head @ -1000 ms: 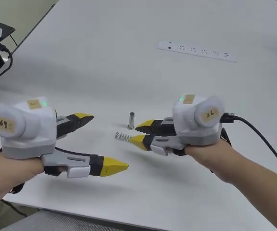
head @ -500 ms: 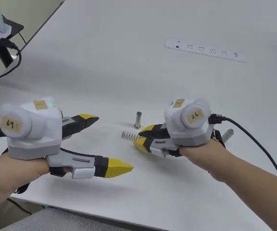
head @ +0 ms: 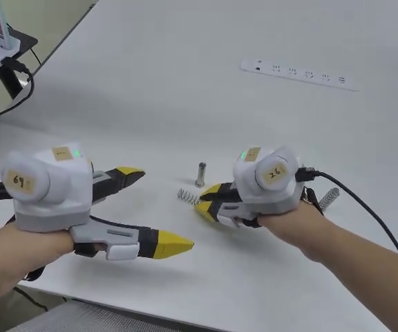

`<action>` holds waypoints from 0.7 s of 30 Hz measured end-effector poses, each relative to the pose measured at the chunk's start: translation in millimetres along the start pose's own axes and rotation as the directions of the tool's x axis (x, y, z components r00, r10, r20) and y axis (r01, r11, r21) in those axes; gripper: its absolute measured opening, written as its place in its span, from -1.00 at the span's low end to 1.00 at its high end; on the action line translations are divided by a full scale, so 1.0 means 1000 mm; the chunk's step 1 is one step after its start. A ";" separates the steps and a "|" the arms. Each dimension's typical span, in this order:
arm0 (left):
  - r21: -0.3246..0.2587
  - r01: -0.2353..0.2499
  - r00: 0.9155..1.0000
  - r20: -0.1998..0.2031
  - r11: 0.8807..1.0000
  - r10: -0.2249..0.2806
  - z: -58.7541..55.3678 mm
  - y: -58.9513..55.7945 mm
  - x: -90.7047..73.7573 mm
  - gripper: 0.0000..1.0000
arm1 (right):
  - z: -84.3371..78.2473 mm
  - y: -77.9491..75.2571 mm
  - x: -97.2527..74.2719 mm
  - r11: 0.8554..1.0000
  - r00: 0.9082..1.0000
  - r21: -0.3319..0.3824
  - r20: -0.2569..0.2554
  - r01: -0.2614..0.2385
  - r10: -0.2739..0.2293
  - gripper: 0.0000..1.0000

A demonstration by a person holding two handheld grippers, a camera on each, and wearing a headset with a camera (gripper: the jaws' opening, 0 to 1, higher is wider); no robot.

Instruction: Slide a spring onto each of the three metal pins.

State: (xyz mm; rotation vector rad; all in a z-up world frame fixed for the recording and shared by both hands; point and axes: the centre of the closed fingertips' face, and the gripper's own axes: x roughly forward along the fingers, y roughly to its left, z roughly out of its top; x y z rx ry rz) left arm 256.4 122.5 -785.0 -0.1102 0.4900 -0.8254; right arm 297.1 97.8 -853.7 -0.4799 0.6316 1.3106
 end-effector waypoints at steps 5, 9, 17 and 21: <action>0.004 0.006 1.000 -0.001 1.000 -0.006 0.002 -0.002 0.002 0.88 | 0.001 0.007 -0.012 0.999 1.000 -0.017 0.002 -0.031 0.031 -0.84; 0.009 0.017 1.000 -0.004 1.000 -0.017 0.003 -0.005 0.005 0.87 | 0.005 0.008 -0.025 0.999 0.999 -0.032 0.016 -0.027 0.028 -0.84; 0.025 0.046 0.999 -0.007 0.999 -0.046 0.007 -0.014 0.014 0.85 | 0.008 0.009 -0.052 0.998 0.998 -0.053 0.044 -0.035 0.037 -0.84; 0.033 0.063 0.998 -0.006 0.997 -0.063 0.010 -0.019 0.018 0.84 | 0.010 0.010 -0.065 0.998 0.998 -0.051 0.059 -0.035 0.038 -0.84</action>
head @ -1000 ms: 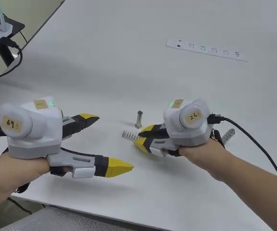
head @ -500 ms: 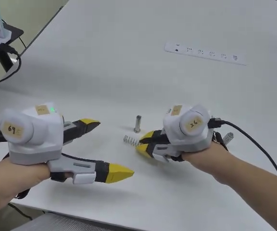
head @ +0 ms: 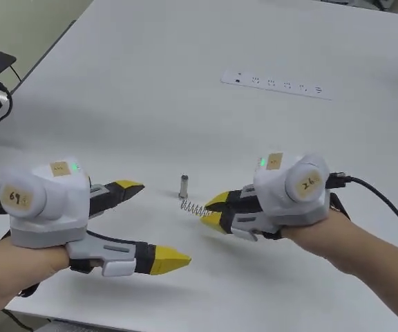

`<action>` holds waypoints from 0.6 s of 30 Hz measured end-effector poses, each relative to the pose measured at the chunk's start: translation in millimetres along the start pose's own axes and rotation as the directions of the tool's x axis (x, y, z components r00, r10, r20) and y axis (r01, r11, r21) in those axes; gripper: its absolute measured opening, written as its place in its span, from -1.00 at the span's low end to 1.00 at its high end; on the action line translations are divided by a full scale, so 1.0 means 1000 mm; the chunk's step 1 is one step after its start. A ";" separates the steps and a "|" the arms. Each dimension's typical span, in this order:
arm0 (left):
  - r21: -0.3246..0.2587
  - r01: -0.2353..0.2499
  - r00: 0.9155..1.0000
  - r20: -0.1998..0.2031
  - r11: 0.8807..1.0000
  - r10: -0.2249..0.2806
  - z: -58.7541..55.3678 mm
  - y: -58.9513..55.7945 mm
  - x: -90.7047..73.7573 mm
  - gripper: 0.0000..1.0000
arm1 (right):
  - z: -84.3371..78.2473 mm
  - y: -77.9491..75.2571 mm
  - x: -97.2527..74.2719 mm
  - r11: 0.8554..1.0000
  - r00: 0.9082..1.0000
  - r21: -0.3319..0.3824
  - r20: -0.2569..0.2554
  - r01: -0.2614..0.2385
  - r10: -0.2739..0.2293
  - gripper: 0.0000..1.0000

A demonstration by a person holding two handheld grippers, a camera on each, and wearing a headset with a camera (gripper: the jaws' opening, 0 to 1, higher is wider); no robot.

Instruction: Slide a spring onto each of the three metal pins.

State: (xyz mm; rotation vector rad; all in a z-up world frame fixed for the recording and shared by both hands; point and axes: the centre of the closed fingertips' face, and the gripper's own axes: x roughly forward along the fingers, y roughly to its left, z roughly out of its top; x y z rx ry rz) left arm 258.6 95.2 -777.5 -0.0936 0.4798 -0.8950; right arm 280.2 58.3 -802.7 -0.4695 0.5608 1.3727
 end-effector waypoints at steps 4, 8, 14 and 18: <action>0.000 0.021 1.000 -0.005 1.000 -0.021 -0.001 -0.005 0.004 0.82 | -0.001 0.002 -0.009 1.000 1.000 -0.025 -0.008 -0.001 0.001 -0.84; 0.008 0.041 0.999 -0.015 0.999 -0.041 -0.003 -0.010 0.006 0.78 | -0.003 0.006 -0.016 0.999 1.000 -0.045 -0.012 -0.012 0.011 -0.84; 0.020 0.073 0.997 -0.021 0.997 -0.072 0.000 -0.016 0.012 0.65 | -0.010 0.015 -0.021 0.996 0.999 -0.080 -0.026 -0.046 0.044 -0.84; 0.036 0.111 0.993 -0.035 0.993 -0.110 0.001 -0.024 0.020 0.52 | -0.012 0.020 -0.026 0.993 0.998 -0.108 -0.029 -0.057 0.054 -0.84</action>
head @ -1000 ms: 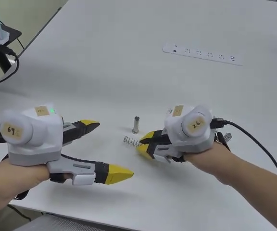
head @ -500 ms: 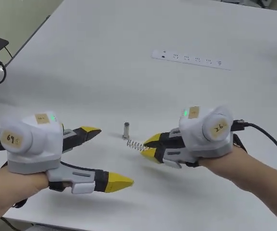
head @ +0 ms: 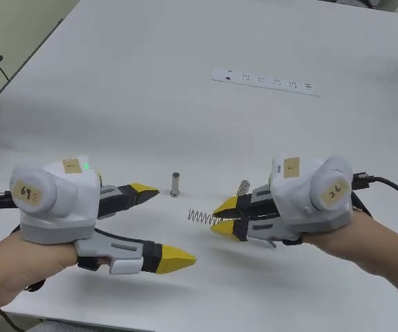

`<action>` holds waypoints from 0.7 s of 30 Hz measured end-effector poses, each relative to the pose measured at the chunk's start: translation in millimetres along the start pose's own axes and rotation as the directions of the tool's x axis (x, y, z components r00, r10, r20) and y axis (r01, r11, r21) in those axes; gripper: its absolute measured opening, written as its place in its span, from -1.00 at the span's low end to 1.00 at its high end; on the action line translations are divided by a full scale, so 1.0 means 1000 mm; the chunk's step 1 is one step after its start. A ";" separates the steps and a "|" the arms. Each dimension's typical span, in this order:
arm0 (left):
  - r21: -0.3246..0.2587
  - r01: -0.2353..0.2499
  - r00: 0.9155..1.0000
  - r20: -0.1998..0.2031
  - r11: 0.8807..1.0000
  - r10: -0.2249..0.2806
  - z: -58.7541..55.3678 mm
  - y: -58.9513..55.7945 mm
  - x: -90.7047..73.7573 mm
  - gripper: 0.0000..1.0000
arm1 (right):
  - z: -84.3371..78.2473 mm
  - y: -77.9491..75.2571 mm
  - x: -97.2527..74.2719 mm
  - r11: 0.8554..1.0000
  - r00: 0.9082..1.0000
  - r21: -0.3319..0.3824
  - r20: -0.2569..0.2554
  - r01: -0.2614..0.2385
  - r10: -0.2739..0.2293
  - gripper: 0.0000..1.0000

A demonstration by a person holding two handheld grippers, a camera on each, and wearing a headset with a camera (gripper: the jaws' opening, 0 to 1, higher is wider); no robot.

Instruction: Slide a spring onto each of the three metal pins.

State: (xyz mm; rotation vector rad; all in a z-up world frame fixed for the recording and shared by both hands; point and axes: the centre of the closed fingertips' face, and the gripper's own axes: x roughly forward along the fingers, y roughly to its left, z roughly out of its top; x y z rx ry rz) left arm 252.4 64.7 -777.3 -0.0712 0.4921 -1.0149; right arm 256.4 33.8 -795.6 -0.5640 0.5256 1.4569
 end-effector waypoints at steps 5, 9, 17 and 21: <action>0.019 0.052 0.999 -0.018 0.998 -0.052 0.000 -0.008 0.015 0.32 | 0.000 0.005 -0.007 1.000 1.000 -0.009 0.018 -0.014 0.014 -0.84; 0.038 0.057 0.998 -0.010 0.998 -0.057 0.005 -0.009 0.024 0.28 | -0.005 0.007 -0.014 1.000 1.000 -0.027 0.005 -0.017 0.017 -0.84; 0.078 0.126 0.992 -0.029 0.989 -0.124 0.011 -0.018 0.030 -0.22 | -0.002 0.008 -0.023 0.999 1.000 -0.047 0.008 -0.022 0.022 -0.84; 0.096 0.155 0.988 -0.031 0.983 -0.153 0.015 -0.023 0.034 -0.47 | -0.001 0.009 -0.024 0.998 1.000 -0.058 0.010 -0.027 0.028 -0.84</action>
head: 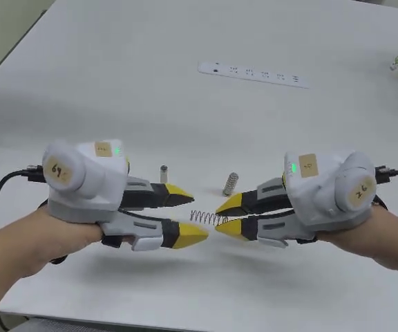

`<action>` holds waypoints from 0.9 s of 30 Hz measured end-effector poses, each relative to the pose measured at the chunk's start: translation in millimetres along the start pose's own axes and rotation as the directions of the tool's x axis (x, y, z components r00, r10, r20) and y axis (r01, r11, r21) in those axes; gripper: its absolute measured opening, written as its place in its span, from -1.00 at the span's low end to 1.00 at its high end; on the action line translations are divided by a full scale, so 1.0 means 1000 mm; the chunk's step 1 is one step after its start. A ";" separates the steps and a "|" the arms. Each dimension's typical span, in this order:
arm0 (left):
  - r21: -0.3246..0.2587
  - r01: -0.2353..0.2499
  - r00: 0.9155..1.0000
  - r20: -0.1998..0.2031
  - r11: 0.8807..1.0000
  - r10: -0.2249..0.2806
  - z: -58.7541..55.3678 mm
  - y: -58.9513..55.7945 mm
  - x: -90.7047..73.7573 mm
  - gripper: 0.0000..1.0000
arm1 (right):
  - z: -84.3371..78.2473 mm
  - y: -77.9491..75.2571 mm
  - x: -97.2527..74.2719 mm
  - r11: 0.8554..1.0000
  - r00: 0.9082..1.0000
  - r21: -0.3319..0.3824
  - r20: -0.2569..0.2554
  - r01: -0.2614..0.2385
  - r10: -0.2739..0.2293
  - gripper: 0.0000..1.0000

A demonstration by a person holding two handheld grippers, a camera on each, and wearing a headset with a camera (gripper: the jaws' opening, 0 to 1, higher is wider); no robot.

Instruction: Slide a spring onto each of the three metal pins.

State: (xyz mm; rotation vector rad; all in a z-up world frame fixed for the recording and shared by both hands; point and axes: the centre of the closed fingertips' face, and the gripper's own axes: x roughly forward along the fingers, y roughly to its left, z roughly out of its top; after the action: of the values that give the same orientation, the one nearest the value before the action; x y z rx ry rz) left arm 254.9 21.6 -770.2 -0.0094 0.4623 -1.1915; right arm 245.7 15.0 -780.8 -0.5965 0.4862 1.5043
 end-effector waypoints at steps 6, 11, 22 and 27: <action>0.016 0.035 0.999 -0.010 0.999 -0.035 0.001 -0.006 0.005 -0.72 | 0.002 0.002 -0.004 1.000 1.000 -0.002 0.009 -0.003 0.003 -0.84; 0.030 0.042 0.999 -0.014 0.999 -0.042 0.001 -0.008 0.007 -0.84 | 0.002 0.002 -0.007 1.000 1.000 -0.005 0.008 -0.002 0.002 -0.84; 0.085 0.055 0.998 -0.014 0.995 -0.054 0.004 -0.011 0.008 -0.95 | 0.000 0.002 -0.011 1.000 1.000 -0.005 0.007 0.001 -0.001 -0.84; 0.084 0.074 0.997 -0.015 0.994 -0.073 0.005 -0.015 0.007 -0.96 | 0.000 0.004 -0.012 1.000 1.000 0.020 0.019 -0.008 0.008 -0.83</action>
State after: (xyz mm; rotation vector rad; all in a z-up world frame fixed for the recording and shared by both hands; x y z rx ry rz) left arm 245.0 8.4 -764.6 0.0537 0.4245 -1.2832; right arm 241.1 5.8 -773.5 -0.5653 0.4892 1.5099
